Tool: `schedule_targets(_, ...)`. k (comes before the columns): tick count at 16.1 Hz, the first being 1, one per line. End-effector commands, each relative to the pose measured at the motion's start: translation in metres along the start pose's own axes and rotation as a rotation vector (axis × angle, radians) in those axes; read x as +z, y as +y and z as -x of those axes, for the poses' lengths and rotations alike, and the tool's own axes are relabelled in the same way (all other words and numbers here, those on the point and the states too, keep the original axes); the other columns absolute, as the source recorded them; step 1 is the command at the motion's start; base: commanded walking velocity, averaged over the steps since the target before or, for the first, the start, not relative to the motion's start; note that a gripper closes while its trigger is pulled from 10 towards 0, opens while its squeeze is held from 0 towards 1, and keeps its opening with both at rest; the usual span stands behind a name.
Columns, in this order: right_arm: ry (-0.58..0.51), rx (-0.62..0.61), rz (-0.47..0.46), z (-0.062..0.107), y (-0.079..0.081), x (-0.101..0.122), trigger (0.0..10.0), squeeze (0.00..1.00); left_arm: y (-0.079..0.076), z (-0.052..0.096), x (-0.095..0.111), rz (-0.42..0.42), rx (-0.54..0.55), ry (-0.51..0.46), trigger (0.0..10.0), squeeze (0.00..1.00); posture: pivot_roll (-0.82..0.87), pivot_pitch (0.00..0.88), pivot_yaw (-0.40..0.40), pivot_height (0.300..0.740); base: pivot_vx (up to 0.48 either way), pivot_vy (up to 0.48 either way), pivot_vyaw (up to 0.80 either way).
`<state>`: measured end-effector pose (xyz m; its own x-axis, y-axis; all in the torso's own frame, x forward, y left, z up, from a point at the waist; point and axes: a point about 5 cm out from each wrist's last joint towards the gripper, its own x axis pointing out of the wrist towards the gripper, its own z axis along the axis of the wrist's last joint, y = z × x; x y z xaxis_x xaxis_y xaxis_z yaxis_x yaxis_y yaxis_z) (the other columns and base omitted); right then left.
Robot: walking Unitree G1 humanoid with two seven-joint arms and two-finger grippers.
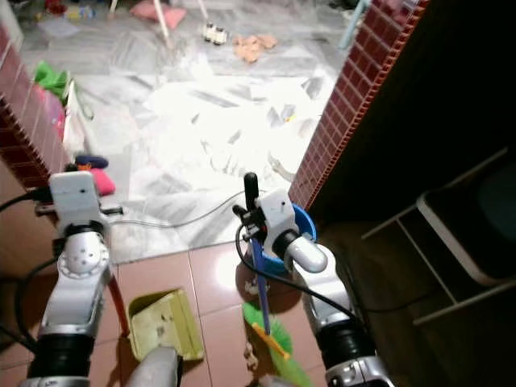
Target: Sweep floor
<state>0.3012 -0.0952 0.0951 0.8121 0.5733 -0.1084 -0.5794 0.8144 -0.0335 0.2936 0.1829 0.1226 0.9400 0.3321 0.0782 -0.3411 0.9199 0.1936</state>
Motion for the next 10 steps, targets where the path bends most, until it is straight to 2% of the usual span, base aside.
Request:
schedule_targets(1, -0.086, -0.038, 0.015, 0.000, -0.006, 0.018, 10.0, 0.00, -0.010, 0.003, -0.001, -0.001, -0.047, 0.009, 10.0, 0.00, 0.06, 0.072, -0.121, 0.740, 0.000, 0.000, 0.00)
schedule_targets(7, -0.221, -0.071, 0.030, -0.004, -0.002, 0.035, 10.0, 0.00, -0.013, 0.001, 0.001, -0.014, -0.081, 0.005, 10.0, 0.00, 0.06, 0.053, -0.109, 0.740, 0.000, 0.000, 0.00)
schedule_targets(10, -0.271, -0.123, 0.004, -0.004, -0.003, 0.040, 10.0, 0.00, -0.015, -0.002, 0.008, -0.049, -0.115, -0.028, 10.0, 0.00, 0.07, 0.049, -0.099, 0.740, -0.374, 0.000, 0.00)
